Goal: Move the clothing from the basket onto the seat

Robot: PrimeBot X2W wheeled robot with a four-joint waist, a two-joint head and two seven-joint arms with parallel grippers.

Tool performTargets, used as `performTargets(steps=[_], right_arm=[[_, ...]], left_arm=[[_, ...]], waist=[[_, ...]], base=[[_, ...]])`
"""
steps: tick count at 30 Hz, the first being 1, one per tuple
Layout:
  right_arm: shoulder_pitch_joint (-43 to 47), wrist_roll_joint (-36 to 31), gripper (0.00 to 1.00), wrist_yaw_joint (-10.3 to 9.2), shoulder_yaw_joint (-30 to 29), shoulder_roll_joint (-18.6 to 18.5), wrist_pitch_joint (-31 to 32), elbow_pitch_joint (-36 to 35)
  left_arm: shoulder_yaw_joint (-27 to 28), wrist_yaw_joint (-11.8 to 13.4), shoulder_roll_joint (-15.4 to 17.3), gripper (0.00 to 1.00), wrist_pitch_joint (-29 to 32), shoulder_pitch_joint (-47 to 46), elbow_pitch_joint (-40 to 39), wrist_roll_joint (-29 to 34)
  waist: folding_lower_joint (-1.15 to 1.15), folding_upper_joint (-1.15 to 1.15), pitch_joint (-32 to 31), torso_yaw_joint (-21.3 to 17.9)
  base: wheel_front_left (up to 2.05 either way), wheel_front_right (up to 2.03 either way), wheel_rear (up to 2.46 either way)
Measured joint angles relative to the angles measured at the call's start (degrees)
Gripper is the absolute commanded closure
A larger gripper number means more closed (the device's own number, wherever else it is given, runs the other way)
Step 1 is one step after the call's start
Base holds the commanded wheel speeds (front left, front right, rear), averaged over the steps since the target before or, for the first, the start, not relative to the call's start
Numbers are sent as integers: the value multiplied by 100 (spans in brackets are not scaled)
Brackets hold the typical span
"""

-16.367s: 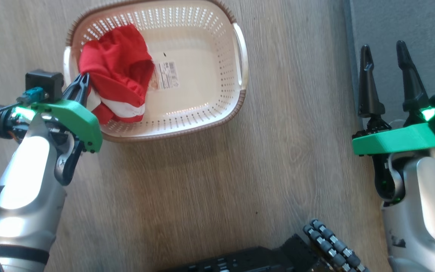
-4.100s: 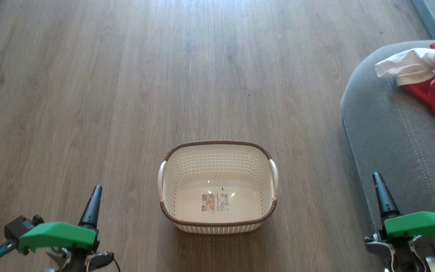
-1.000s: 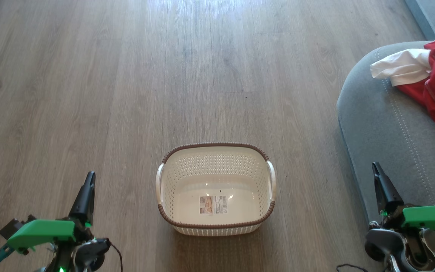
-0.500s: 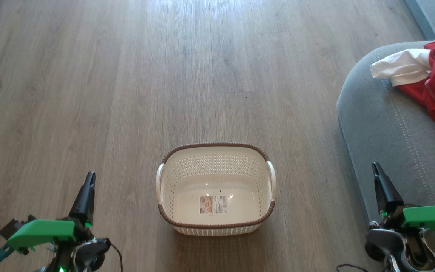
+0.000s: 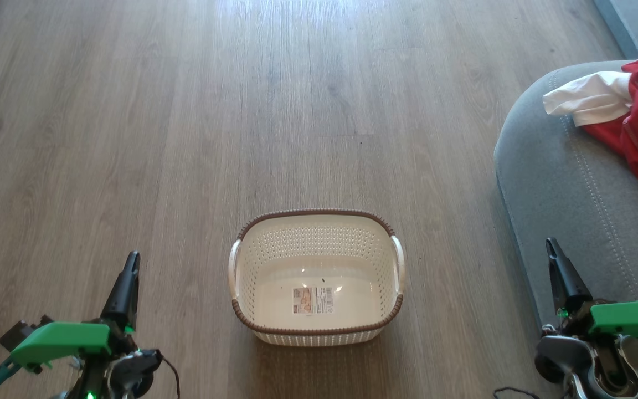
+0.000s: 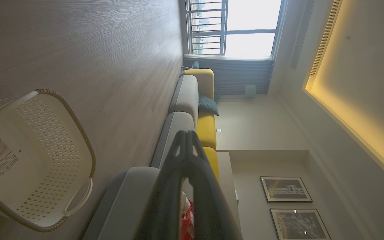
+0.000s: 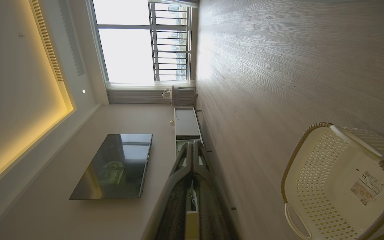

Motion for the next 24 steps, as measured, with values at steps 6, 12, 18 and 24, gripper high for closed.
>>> performTargets(steps=[6,12,18,24], right_arm=[[0,0,100,0,0,0,-1,0],[0,0,100,0,0,0,-1,0],[0,0,100,0,0,0,-1,0],[0,0,100,0,0,0,-1,0]], left_arm=[[0,0,0,100,0,0,0,0],[0,0,0,100,0,0,0,0],[0,0,0,100,0,0,0,0],[1,0,0,100,0,0,0,0]], waist=[[0,0,0,0],[0,0,0,0],[0,0,0,0],[0,0,0,0]], base=[[0,0,0],[0,0,0],[0,0,0],[0,0,0]])
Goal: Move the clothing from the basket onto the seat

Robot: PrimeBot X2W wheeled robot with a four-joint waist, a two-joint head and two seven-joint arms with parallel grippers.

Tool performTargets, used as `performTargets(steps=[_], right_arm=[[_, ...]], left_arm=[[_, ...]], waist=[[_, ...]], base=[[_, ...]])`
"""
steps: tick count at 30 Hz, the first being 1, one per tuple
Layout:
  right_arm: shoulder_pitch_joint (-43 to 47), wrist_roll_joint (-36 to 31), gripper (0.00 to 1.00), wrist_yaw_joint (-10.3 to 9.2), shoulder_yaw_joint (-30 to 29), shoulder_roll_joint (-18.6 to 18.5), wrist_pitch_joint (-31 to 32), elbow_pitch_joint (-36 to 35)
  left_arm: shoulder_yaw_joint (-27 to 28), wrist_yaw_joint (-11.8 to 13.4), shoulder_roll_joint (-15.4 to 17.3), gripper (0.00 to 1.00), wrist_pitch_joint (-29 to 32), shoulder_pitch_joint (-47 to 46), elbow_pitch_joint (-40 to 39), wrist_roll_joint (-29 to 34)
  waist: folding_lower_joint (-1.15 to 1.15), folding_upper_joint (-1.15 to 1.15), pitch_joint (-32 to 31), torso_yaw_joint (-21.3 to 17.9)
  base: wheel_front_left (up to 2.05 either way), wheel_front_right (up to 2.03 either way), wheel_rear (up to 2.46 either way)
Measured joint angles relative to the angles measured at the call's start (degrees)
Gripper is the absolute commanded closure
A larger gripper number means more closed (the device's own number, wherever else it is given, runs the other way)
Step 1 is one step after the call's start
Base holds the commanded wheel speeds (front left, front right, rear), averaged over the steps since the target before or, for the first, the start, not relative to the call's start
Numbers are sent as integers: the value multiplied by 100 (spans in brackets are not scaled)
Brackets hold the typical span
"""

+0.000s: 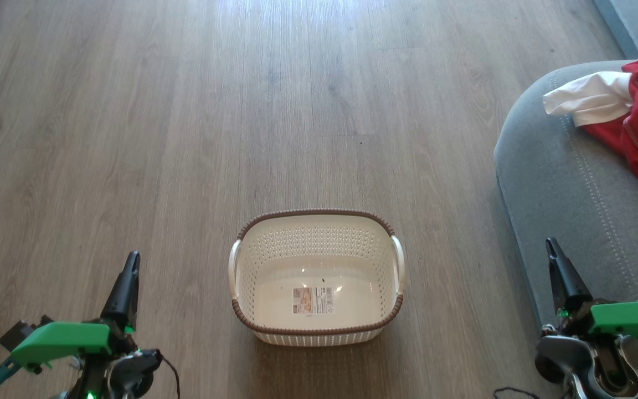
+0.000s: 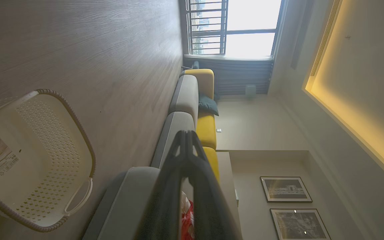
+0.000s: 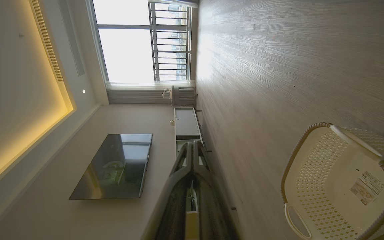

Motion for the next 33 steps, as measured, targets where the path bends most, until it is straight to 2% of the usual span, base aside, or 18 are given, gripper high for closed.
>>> performTargets(steps=[33], right_arm=[[0,0,100,0,0,0,0,0]], left_arm=[[0,0,-1,100,0,0,0,0]], waist=[[0,0,0,0]], base=[[0,0,0]])
